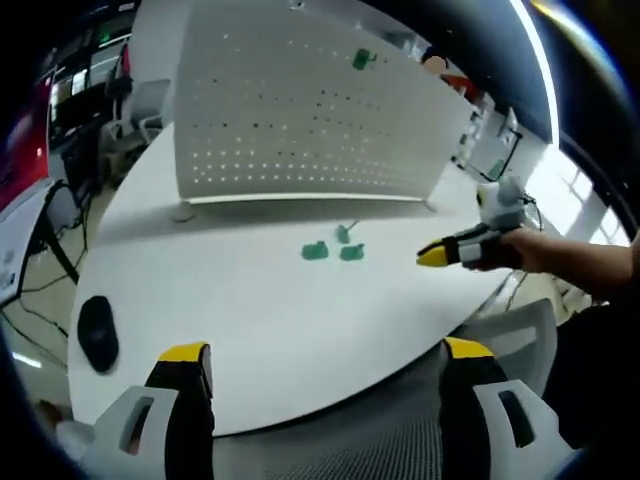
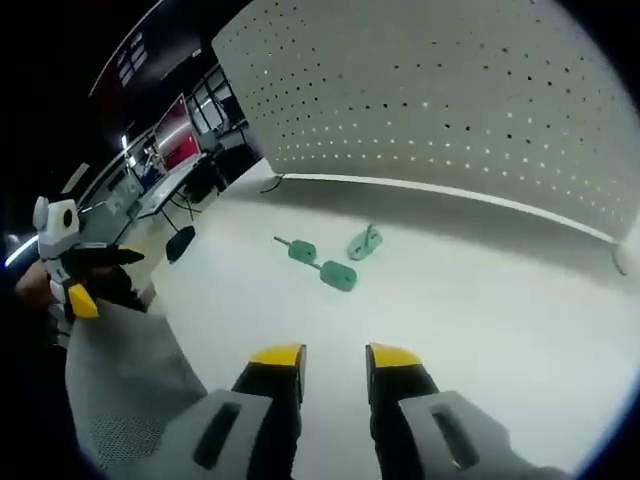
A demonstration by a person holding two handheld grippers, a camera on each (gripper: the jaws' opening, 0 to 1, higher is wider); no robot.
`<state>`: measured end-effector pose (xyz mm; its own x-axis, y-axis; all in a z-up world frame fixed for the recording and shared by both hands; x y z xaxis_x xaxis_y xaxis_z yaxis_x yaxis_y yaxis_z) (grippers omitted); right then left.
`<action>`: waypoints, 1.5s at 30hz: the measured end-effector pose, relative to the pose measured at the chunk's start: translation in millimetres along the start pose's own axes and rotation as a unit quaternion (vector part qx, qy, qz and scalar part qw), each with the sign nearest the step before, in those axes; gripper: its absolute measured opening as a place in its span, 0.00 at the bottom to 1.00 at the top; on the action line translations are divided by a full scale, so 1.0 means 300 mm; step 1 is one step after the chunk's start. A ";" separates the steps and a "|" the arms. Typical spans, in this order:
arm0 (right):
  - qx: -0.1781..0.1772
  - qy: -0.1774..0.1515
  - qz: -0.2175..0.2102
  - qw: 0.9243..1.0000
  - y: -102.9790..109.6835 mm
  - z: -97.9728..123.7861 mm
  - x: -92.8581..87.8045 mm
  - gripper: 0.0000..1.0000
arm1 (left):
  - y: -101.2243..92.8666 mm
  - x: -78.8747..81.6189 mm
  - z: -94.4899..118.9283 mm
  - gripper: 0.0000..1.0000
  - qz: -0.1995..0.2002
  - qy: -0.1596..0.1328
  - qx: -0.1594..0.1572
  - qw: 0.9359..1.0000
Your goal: Insert the hook assembly into the mounting plate slot until the hook locks in place.
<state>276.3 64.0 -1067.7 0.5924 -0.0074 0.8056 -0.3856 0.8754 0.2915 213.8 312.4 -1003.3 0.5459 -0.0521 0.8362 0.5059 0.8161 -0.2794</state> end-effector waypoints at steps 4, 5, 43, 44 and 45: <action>0.002 0.000 -0.001 1.000 -0.009 -0.062 0.037 0.20 | 0.000 0.002 -0.005 0.95 0.001 0.001 0.001 1.000; 0.001 -0.004 -0.005 1.000 -0.012 -0.084 0.051 0.20 | 0.004 0.005 -0.005 0.96 0.004 0.000 0.003 1.000; -0.058 0.053 -0.075 0.994 -0.142 -0.411 0.158 0.02 | 0.088 0.009 -0.023 0.94 0.045 -0.013 0.036 0.998; -0.056 0.051 -0.076 0.994 -0.141 -0.409 0.163 0.00 | 0.088 0.008 -0.022 0.94 0.044 -0.012 0.037 0.998; -0.054 0.051 -0.078 0.994 -0.138 -0.409 0.166 0.00 | 0.089 0.006 -0.021 0.93 0.043 -0.011 0.037 0.998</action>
Point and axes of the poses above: the point that each gripper's makers call its tool centre point, and the gripper's own axes: z roughly backward along the fingers, y roughly to its left, x roughly out of its top, the point moved 2 cm from there along z, roughly backward along the fingers, and after that the axes turned 14 degrees about -y, right-handed, at the moved point
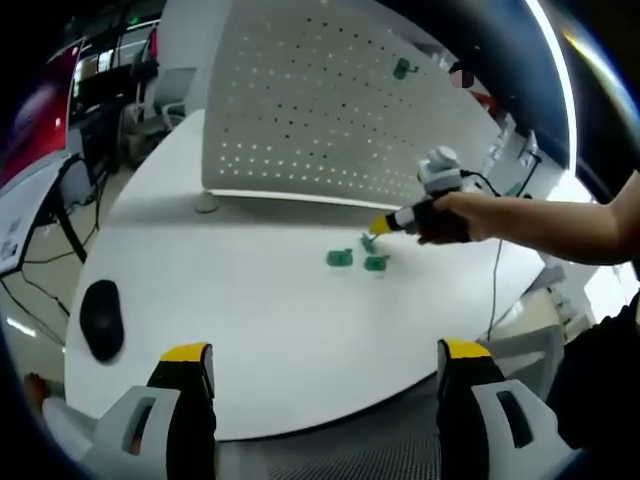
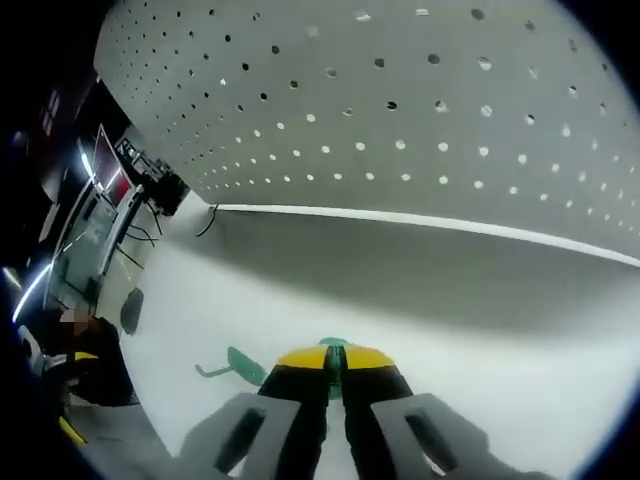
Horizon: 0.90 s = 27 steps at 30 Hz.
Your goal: Insert the hook assembly into the mounting plate slot until the hook locks in place.
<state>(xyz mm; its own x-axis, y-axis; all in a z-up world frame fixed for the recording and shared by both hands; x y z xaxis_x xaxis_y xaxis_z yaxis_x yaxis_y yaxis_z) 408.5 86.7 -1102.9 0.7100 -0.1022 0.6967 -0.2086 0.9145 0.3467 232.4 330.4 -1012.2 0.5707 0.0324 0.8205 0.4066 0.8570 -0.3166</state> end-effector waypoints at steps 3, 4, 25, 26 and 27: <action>0.000 0.003 0.015 1.000 -0.004 0.001 -0.001 0.00 | 0.002 -0.001 0.003 0.94 0.000 0.000 0.000 1.000; 0.003 0.003 0.013 1.000 -0.002 0.002 -0.002 0.00 | 0.002 -0.001 0.003 0.94 0.000 0.000 0.000 1.000; 0.078 -0.274 0.018 0.958 0.278 0.328 0.275 0.00 | -0.023 0.087 0.001 0.92 0.008 -0.028 -0.013 1.000; 0.082 -0.285 0.012 0.955 0.293 0.345 0.282 0.00 | -0.029 0.098 -0.001 0.91 0.005 -0.032 -0.017 0.999; 0.088 -0.290 0.009 0.953 0.311 0.360 0.284 0.00 | -0.032 0.104 -0.002 0.91 0.004 -0.033 -0.018 0.999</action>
Point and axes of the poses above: the point that each gripper's makers call its tool centre point, and the gripper's own axes: z roughly backward along the fingers, y roughly to its left, x roughly out of its top, the point moved 2 cm from there along z, roughly backward along the fingers, and after that the axes turned 14 degrees about -y, right-handed, at the moved point
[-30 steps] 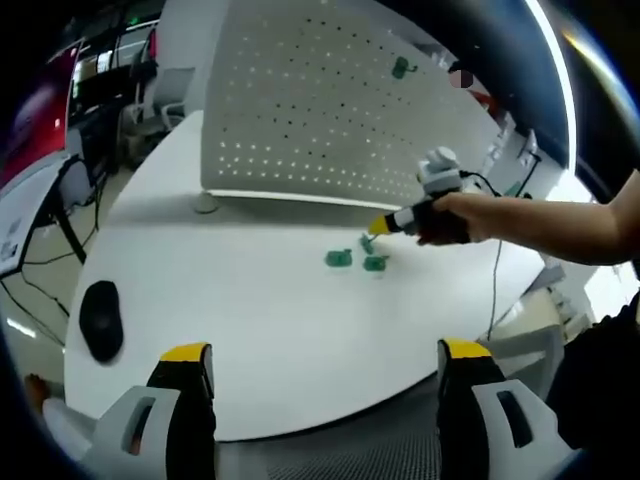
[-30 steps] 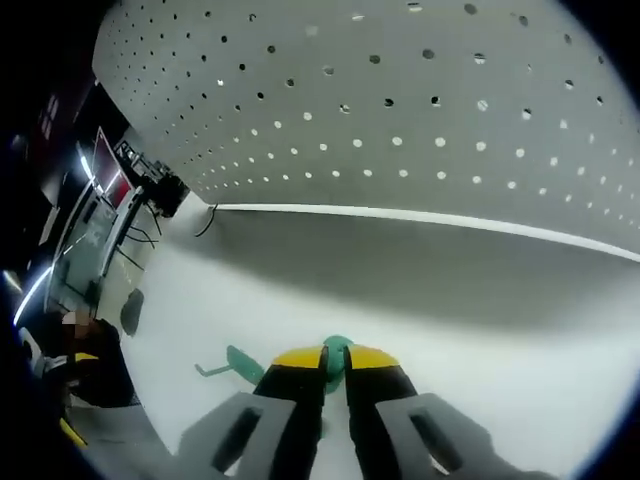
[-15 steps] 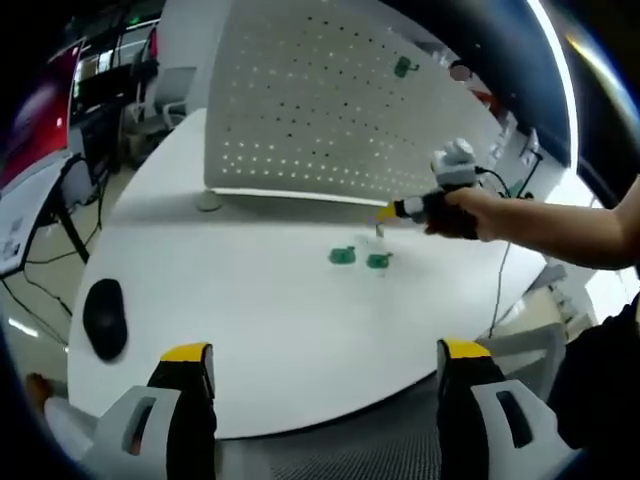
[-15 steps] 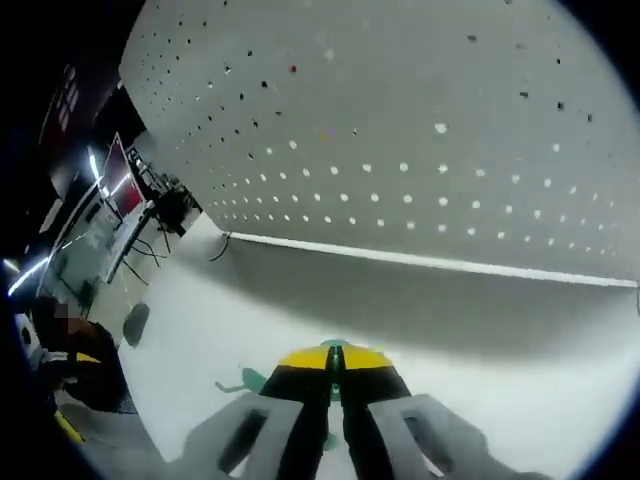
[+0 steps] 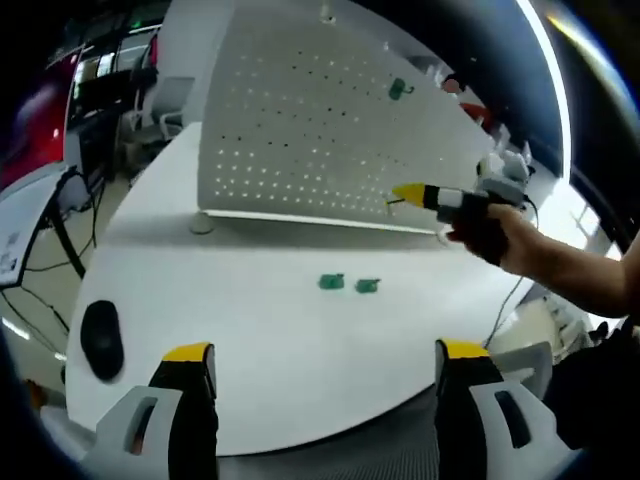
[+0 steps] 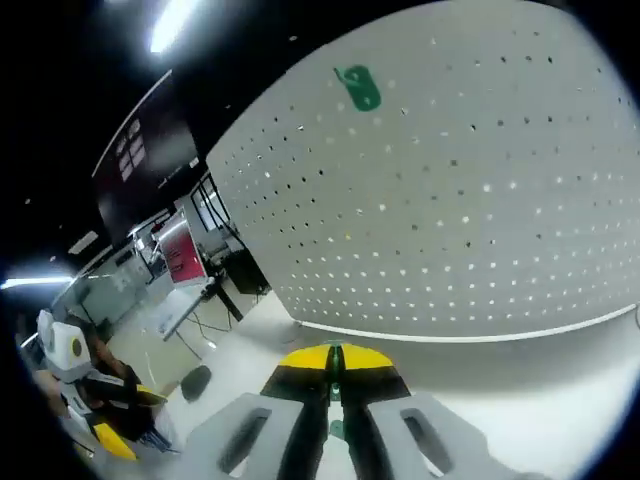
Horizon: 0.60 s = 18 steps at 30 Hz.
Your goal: Insert the hook assembly into the mounting plate slot until the hook locks in place.
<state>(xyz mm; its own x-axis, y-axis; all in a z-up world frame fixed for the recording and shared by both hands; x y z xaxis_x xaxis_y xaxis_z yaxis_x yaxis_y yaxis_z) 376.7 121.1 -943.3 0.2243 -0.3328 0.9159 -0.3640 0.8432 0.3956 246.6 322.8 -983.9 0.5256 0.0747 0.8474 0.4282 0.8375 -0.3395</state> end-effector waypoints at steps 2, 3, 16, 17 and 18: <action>0.014 -0.012 -0.005 1.000 0.052 0.024 0.018 0.00 | -0.011 0.015 -0.005 0.91 0.000 -0.004 -0.005 1.000; 0.024 -0.012 -0.008 1.000 0.088 0.038 0.020 0.00 | -0.017 0.021 -0.007 0.91 0.002 -0.006 -0.007 1.000; 0.119 -0.019 -0.021 0.993 0.376 0.169 -0.013 0.00 | -0.158 0.141 -0.039 0.79 0.038 -0.060 -0.069 0.995; 0.120 -0.023 -0.023 0.992 0.389 0.178 -0.008 0.00 | -0.167 0.145 -0.041 0.79 0.038 -0.060 -0.072 0.995; 0.122 -0.027 -0.027 0.992 0.400 0.182 -0.004 0.00 | -0.173 0.149 -0.042 0.78 0.037 -0.062 -0.074 0.995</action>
Point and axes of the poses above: the point that each gripper's makers call its tool centre point, and the gripper's own axes: z roughly backward along the fingers, y roughly to its left, x roughly out of its top, the point moved 2 cm from there along z, roughly backward along the fingers, and after that the axes turned 14 degrees about -y, right-handed, at the moved point
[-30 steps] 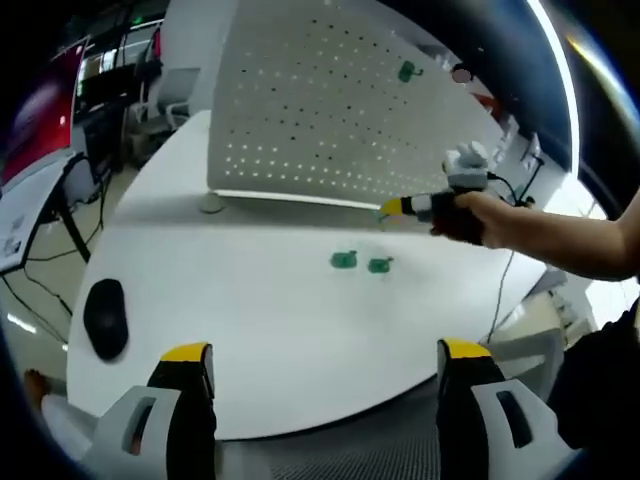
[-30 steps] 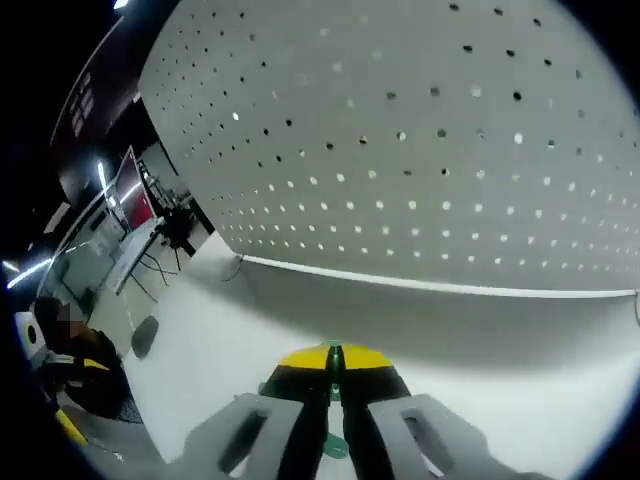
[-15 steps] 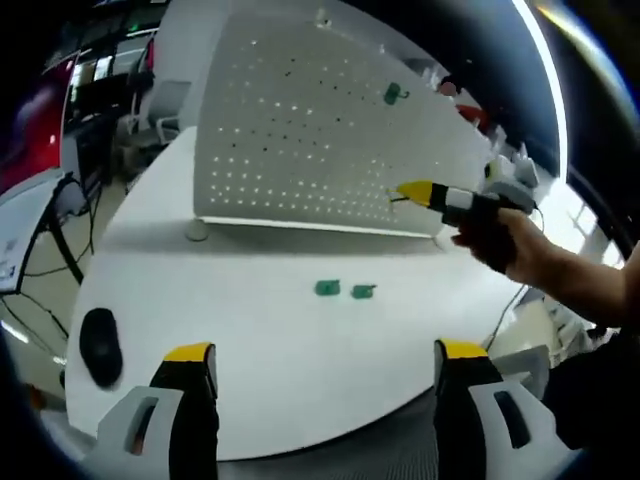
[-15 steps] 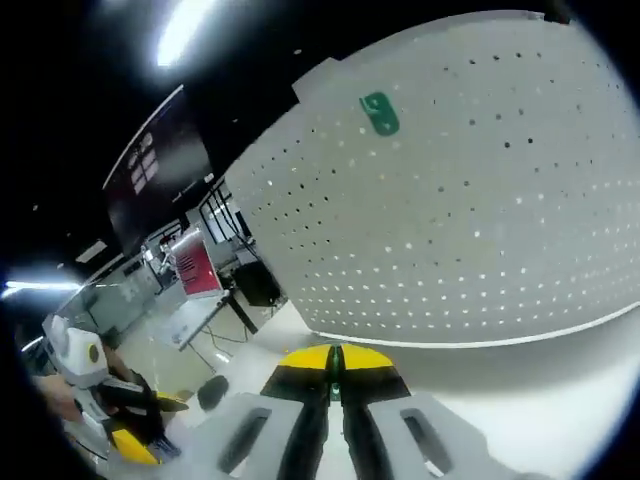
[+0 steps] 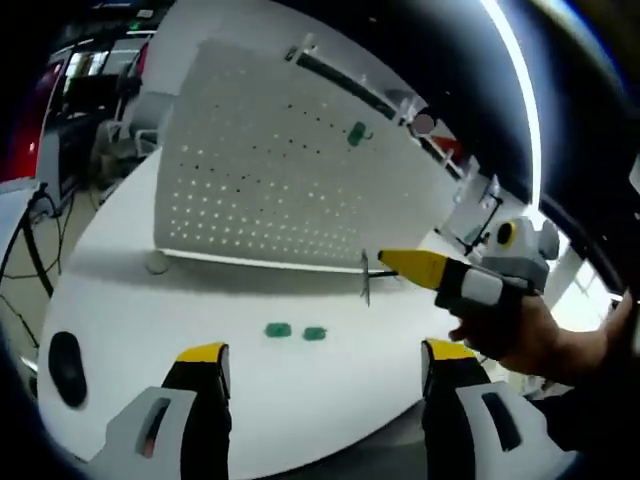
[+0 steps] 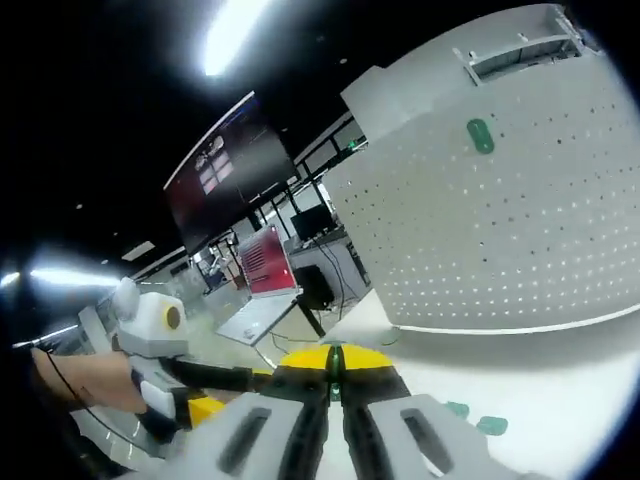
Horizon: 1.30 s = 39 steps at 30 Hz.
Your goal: Insert the hook assembly into the mounting plate slot until the hook locks in place.
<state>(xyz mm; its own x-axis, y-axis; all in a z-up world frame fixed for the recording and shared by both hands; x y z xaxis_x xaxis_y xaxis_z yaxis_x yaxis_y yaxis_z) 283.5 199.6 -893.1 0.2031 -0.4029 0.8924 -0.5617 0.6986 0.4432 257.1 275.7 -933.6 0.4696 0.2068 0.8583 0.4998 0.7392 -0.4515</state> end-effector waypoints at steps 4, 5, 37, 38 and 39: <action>0.007 -0.013 0.003 1.000 0.053 0.011 0.010 0.00 | -0.038 0.013 -0.016 0.74 0.016 -0.005 -0.020 1.000; 0.010 -0.017 0.005 1.000 0.066 0.014 0.013 0.00 | -0.045 0.015 -0.019 0.73 0.016 -0.004 -0.024 1.000; 0.054 -0.047 0.031 0.997 0.207 0.022 0.033 0.00 | -0.120 0.071 0.001 0.09 0.049 -0.028 -0.053 0.997; 0.054 -0.047 0.030 0.997 0.208 0.023 0.034 0.00 | -0.124 0.073 0.006 0.05 0.049 -0.033 -0.053 0.997; 0.057 -0.048 0.030 0.997 0.215 0.026 0.037 0.00 | -0.125 0.080 0.007 0.05 0.044 -0.043 -0.054 0.997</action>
<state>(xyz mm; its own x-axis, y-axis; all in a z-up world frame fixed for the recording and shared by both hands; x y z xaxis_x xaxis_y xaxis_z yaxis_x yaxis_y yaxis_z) 243.3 235.6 -855.2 0.0913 -0.4205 0.9027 -0.6587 0.6543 0.3714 248.2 254.2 -895.5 0.4531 0.3258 0.8298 0.5363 0.6440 -0.5456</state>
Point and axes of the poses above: the point that each gripper's makers call its tool centre point, and the gripper's own axes: z roughly backward along the fingers, y roughly to its left, x roughly out of its top, the point moved 2 cm from there along z, roughly backward along the fingers, and after that the axes turned 14 degrees about -y, right-handed, at the moved point
